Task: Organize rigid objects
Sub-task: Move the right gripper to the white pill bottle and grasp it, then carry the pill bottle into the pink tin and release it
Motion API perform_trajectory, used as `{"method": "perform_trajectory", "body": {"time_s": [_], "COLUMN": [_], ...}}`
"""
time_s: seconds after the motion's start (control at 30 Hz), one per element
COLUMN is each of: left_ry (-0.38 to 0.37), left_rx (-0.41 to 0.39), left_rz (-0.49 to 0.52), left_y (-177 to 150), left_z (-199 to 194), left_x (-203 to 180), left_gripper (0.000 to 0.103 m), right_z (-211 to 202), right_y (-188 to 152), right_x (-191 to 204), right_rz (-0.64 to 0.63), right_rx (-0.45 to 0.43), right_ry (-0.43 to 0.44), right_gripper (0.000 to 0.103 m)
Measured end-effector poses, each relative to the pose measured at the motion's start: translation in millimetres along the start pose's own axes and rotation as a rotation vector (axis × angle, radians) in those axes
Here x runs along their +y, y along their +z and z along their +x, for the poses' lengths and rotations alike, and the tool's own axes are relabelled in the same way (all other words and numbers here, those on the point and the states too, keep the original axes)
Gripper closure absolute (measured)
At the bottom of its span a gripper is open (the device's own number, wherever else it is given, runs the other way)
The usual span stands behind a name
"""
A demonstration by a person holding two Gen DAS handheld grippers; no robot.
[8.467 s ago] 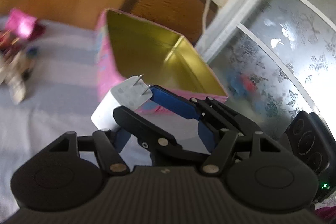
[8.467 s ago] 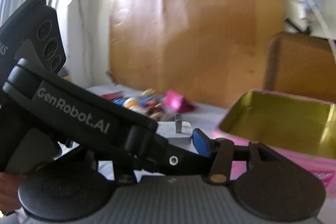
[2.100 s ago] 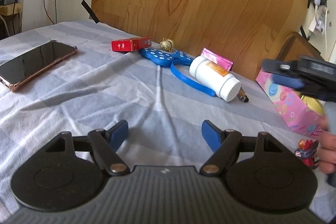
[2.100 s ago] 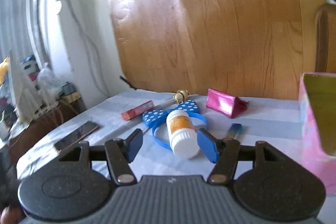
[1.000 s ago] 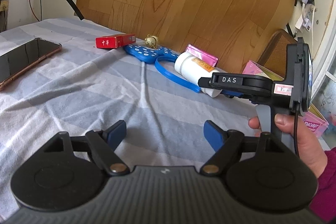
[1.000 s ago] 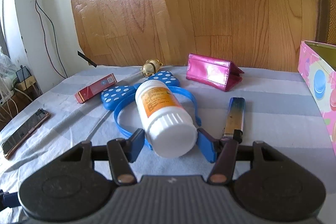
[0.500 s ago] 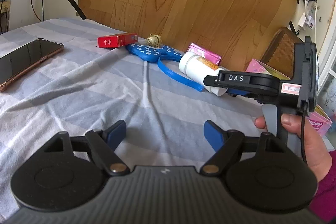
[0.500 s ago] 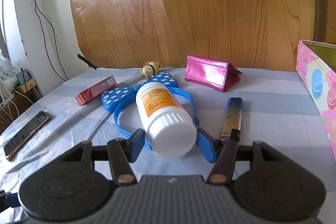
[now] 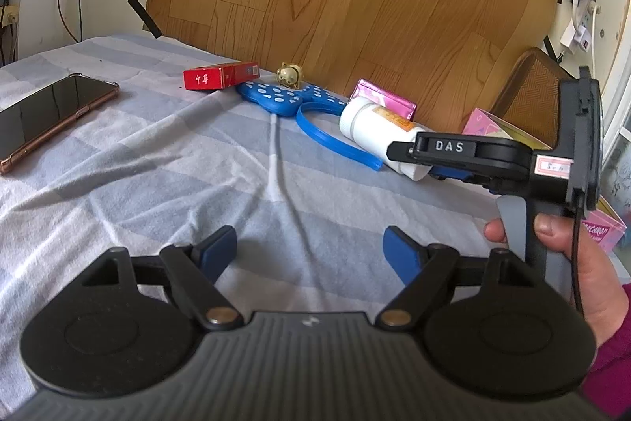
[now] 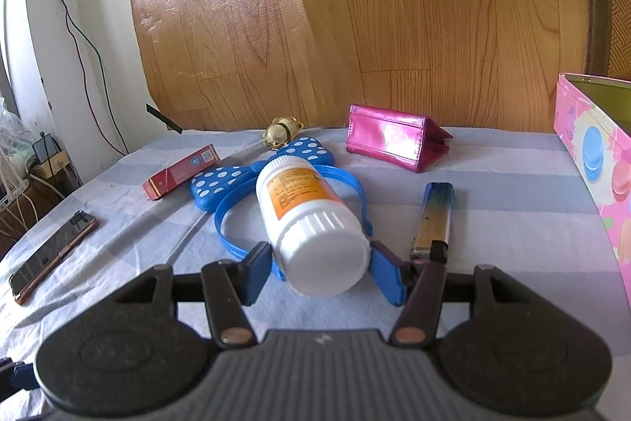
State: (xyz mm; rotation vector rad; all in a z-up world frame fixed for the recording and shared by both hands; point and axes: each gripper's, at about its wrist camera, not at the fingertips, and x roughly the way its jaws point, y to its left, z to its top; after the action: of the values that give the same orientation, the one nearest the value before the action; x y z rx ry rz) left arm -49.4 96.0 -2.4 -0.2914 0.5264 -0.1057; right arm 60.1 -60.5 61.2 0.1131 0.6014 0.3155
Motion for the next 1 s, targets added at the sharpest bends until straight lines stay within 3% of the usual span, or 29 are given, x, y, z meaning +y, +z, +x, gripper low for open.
{"method": "perform_trajectory", "body": {"time_s": [0.23, 0.4, 0.67, 0.8, 0.93, 1.0], "left_ry": [-0.017, -0.051, -0.16, -0.235, -0.197, -0.196], "left_rx": [-0.001, -0.007, 0.004, 0.024, 0.083, 0.118], "left_rz": [-0.008, -0.053, -0.101, -0.176, -0.046, 0.009], "left_y": [0, 1, 6, 15, 32, 35], "left_z": [-1, -3, -7, -1, 22, 37], "left_x": [5, 15, 13, -8, -46, -59], "left_gripper": [0.018, 0.018, 0.014, 0.004, 0.0, 0.0], "right_z": [-40, -82, -133, -133, -129, -124], "right_y": [-22, -44, -71, -72, -72, -71], "right_x": [-16, -14, -17, -19, -18, -17], "right_rz": [0.024, -0.055, -0.194, -0.194, -0.216, -0.238], "right_rx": [0.017, 0.063, 0.067, 0.081, 0.087, 0.102], "right_ry": [0.0, 0.103, 0.228, 0.243, 0.255, 0.254], "right_gripper": [0.05, 0.057, 0.054, 0.052, 0.033, 0.033]}}
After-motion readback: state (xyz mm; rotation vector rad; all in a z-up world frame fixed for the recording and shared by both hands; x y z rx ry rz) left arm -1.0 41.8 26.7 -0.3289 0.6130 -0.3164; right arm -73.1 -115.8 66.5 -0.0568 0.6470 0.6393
